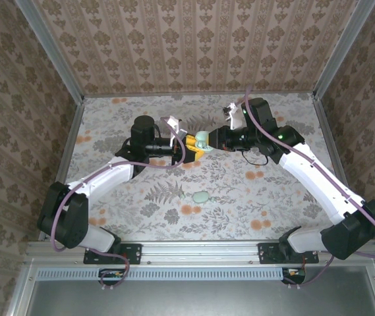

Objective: Insert the wireless bluetooth earbuds into the charging case

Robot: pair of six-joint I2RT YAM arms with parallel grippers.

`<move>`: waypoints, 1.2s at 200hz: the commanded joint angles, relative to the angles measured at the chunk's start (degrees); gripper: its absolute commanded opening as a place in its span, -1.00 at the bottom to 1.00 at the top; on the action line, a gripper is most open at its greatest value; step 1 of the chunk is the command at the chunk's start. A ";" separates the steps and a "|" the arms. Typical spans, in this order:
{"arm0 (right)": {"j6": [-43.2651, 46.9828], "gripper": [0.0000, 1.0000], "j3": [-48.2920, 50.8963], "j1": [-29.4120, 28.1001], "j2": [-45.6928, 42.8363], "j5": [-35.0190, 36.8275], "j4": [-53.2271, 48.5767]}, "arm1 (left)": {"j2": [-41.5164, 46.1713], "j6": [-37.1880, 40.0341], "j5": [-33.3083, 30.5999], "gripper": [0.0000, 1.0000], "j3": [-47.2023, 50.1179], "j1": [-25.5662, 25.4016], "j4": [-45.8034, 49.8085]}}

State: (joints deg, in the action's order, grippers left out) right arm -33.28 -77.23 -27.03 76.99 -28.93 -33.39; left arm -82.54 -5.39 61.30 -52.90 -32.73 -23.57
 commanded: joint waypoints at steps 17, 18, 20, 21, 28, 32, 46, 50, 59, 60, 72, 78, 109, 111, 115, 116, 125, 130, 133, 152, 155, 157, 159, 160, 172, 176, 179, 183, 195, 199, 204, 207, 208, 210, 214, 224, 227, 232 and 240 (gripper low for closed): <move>0.23 -0.38 0.33 0.39 -0.54 0.74 -2.47 | 0.64 -0.50 1.45 -0.61 -1.20 -0.49 -2.53; 0.18 -0.38 0.33 0.39 -0.57 0.81 -2.47 | 0.63 -0.50 1.41 -0.61 -1.22 -0.49 -2.57; 0.22 -0.37 0.33 0.39 -0.56 0.85 -2.47 | 0.63 -0.50 1.38 -0.61 -1.23 -0.49 -2.59; 0.27 -0.36 0.28 0.39 -0.59 0.87 -2.56 | 0.67 -0.50 1.37 -0.61 -1.28 -0.49 -2.60; 0.23 -0.34 0.30 0.35 -0.67 0.94 -2.57 | 0.71 -0.50 1.37 -0.60 -1.23 -0.49 -2.52; 0.23 -0.33 0.21 0.38 -0.76 0.98 -2.61 | 0.71 -0.50 1.39 -0.60 -1.24 -0.49 -2.45; 0.22 -0.29 0.09 0.40 -0.84 1.03 -2.56 | 0.70 -0.50 1.37 -0.60 -1.18 -0.51 -2.42; 0.23 -0.28 0.00 0.40 -0.91 1.06 -2.69 | 0.66 -0.50 1.37 -0.60 -1.16 -0.49 -2.40; 0.15 -0.26 -0.10 0.46 -1.05 1.15 -2.72 | 0.63 -0.44 1.42 -0.60 -1.20 -0.49 -2.40; 0.15 -0.26 -0.15 0.47 -1.05 1.20 -2.80 | 0.63 -0.43 1.44 -0.60 -1.13 -0.49 -2.38; 0.23 -0.25 -0.49 0.42 -1.28 1.33 -3.05 | 0.69 -0.34 1.40 -0.60 -1.11 -0.46 -2.22; 0.23 -0.25 -0.68 0.48 -1.43 1.46 -3.17 | 0.65 -0.26 1.29 -0.60 -1.00 -0.49 -2.10; -0.27 -0.25 -0.75 0.48 -3.68 2.78 -3.11 | 0.57 0.11 0.80 -0.60 -0.40 -0.49 -2.09; -0.23 -0.25 -0.73 0.48 -3.88 2.88 -3.07 | 0.55 0.11 0.77 -0.61 -0.35 -0.49 -2.09; -0.22 -0.25 -0.72 0.47 -4.36 3.18 -3.07 | 0.56 -0.01 0.76 -0.61 -0.22 -0.49 -2.17; -0.26 -0.26 -0.72 0.43 -4.51 3.22 -3.08 | 0.60 0.01 0.76 -0.61 -0.20 -0.49 -2.17; -0.21 -0.25 -0.64 0.47 -5.43 3.88 -3.04 | 0.54 -0.13 0.62 -0.60 -0.20 -0.49 -2.36; -0.24 -0.25 -0.64 0.48 -6.04 4.25 -3.08 | 0.60 -0.16 0.50 -0.61 -0.12 -0.49 -2.31; -0.22 -0.25 -0.56 0.48 -6.26 4.42 -3.08 | 0.57 -0.15 0.42 -0.61 -0.11 -0.49 -2.23; -0.22 -0.25 -0.51 0.70 -7.61 5.41 -3.17 | 0.50 -0.15 0.08 -0.61 0.02 -0.49 -2.42; -0.21 -0.25 -0.51 0.74 -7.73 5.44 -3.25 | 0.52 -0.25 0.01 -0.61 0.00 -0.49 -2.44; -0.21 -0.25 -0.54 0.81 -7.78 5.46 -3.39 | 0.47 -0.31 0.06 -0.61 0.06 -0.49 -2.55; -0.21 -0.25 -0.48 0.83 -7.81 5.46 -3.47 | 0.46 -0.45 0.03 -0.61 0.08 -0.51 -2.69; -0.21 -0.25 -0.52 0.83 -7.86 5.46 -3.46 | 0.46 -0.48 0.04 -0.61 0.12 -0.46 -2.70; -0.25 -0.23 -0.44 1.00 -8.08 5.52 -3.68 | 0.37 -0.96 0.00 -0.61 0.20 -0.49 -3.31; -0.35 -0.23 -0.36 1.00 -8.08 5.43 -3.78 | 0.37 -1.09 -0.03 -0.61 0.20 -0.49 -3.48; -0.35 -0.22 -0.33 1.04 -8.08 5.46 -3.77 | 0.37 -1.19 -0.03 -0.61 0.18 -0.49 -3.64; -0.39 -0.21 -0.25 1.09 -8.08 5.46 -3.78 | 0.47 -1.40 0.01 -0.61 0.24 -0.49 -3.80; -0.77 -0.15 0.01 1.27 -8.00 5.63 -3.86 | 0.55 -1.55 -0.02 -0.61 0.26 -0.49 -3.85; -0.97 -0.14 0.06 1.35 -7.88 5.56 -3.81 | 0.62 -1.57 0.03 -0.61 0.34 -0.49 -3.85; -1.23 -0.13 0.15 1.44 -7.76 5.55 -3.81 | 0.76 -1.59 0.03 -0.60 0.41 -0.49 -3.89; -1.40 -0.12 0.22 1.52 -7.66 5.47 -3.82 | 0.89 -1.56 0.00 -0.60 0.44 -0.49 -3.92; -1.42 -0.11 0.18 1.53 -7.61 5.47 -3.85 | 0.89 -1.56 -0.02 -0.60 0.48 -0.49 -3.93; -1.57 -0.11 0.16 1.60 -7.53 5.40 -3.81 | 1.02 -1.58 -0.03 -0.60 0.56 -0.49 -3.93; -1.80 -0.10 0.15 1.69 -7.33 5.30 -3.79 | 1.13 -1.68 0.00 -0.60 0.63 -0.49 -4.05; -2.22 -0.09 -0.01 1.95 -6.74 5.02 -3.79 | 1.41 -1.64 -0.12 -0.61 0.93 -0.56 -4.02; -2.35 -0.08 -0.09 2.02 -6.50 4.94 -3.81 | 1.50 -1.64 -0.09 -0.60 0.96 -0.53 -4.07; -2.78 -0.08 -0.24 2.10 -6.19 4.93 -3.79 | 1.67 -1.64 -0.08 -0.61 1.07 -0.58 -4.09; -3.33 -0.08 -0.42 2.44 -5.69 4.85 -3.78 | 1.94 -1.65 -0.12 -0.60 1.16 -0.58 -3.95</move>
State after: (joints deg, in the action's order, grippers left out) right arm -34.57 -77.23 -25.41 69.65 -24.38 -36.07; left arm -82.50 -6.42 60.84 -52.58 -32.73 -25.80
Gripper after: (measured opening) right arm 0.459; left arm 0.325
